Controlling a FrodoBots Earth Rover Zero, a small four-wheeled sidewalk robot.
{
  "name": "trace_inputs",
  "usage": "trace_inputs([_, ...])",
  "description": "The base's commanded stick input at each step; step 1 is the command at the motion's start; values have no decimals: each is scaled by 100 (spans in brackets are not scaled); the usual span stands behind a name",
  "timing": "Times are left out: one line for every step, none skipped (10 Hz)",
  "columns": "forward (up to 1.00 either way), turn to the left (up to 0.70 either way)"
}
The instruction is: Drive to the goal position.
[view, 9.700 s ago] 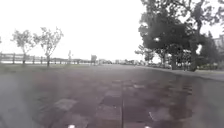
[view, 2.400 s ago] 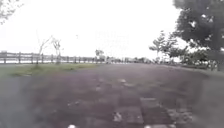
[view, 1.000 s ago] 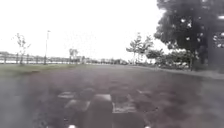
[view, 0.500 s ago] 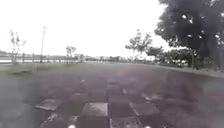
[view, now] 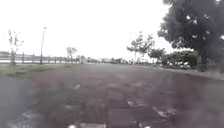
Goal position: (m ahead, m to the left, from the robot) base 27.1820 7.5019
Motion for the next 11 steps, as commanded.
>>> trace_inputs([100, 0])
trace_inputs([100, 0])
trace_inputs([100, 0])
trace_inputs([100, 0])
trace_inputs([100, 0])
trace_inputs([100, 0])
trace_inputs([100, 0])
trace_inputs([100, 0])
trace_inputs([100, 0])
trace_inputs([100, 0])
trace_inputs([100, 0])
